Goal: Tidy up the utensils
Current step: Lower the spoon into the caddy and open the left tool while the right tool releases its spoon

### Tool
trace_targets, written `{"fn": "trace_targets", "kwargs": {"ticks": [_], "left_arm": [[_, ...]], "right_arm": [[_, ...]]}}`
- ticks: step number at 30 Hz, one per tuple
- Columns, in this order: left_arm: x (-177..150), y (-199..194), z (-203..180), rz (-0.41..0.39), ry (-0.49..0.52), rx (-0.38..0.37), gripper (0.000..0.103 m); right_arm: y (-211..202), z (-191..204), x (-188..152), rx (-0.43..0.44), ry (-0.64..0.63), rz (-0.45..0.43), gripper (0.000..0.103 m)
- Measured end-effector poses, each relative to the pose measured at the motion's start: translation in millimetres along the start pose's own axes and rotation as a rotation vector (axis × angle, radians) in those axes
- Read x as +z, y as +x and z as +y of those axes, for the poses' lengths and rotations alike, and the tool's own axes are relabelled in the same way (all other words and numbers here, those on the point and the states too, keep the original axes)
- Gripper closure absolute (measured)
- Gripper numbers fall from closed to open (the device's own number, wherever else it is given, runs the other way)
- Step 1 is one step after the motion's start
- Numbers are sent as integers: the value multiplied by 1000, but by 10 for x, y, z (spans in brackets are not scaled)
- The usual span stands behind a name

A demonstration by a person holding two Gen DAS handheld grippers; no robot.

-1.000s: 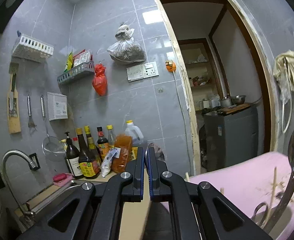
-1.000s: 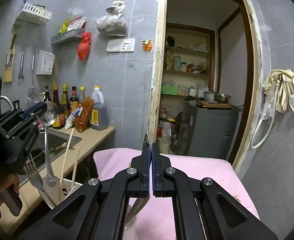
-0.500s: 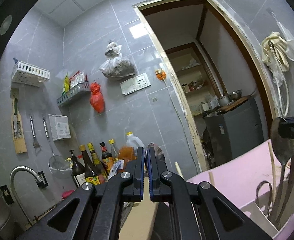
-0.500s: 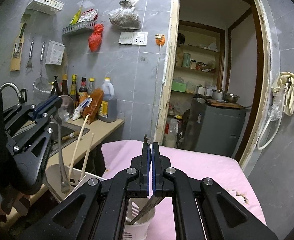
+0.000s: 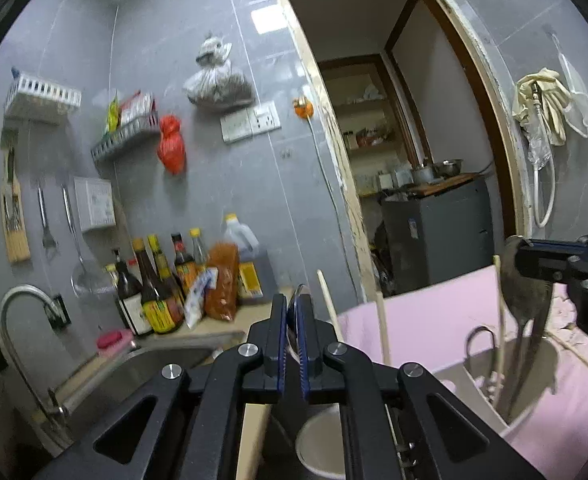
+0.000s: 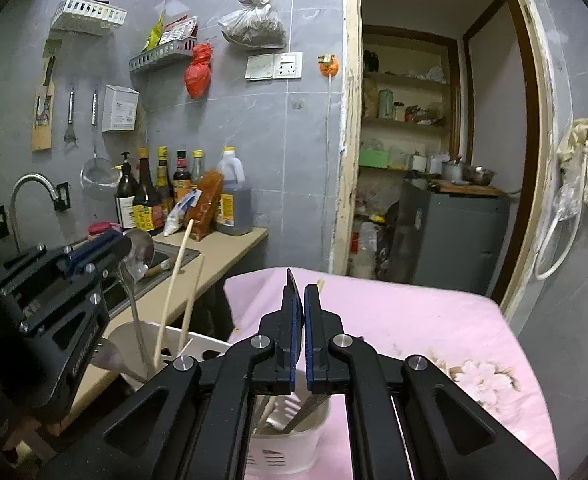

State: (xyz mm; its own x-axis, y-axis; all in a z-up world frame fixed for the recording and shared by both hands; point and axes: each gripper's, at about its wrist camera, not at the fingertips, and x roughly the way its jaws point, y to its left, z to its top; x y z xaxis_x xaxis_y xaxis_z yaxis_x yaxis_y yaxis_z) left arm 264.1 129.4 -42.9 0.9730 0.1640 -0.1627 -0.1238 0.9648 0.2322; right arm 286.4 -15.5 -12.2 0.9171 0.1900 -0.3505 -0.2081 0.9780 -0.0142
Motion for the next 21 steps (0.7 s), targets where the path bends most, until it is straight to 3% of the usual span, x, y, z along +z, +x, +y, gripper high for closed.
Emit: {"fn": "trace_targets", "kwargs": {"ticks": [6, 13, 19, 21], "left_arm": [[-25, -16, 1, 93, -41, -70, 93], [-16, -94, 14, 145, -106, -136, 93], [100, -176, 50, 153, -169, -153, 86], [165, -209, 58, 152, -188, -161, 78]], "right_arm": [[54, -70, -53, 77, 55, 51, 97], [-63, -199, -54, 110, 102, 24, 95], [-276, -400, 54, 88, 161, -28, 72], [-363, -500, 95, 71, 179, -43, 66]]}}
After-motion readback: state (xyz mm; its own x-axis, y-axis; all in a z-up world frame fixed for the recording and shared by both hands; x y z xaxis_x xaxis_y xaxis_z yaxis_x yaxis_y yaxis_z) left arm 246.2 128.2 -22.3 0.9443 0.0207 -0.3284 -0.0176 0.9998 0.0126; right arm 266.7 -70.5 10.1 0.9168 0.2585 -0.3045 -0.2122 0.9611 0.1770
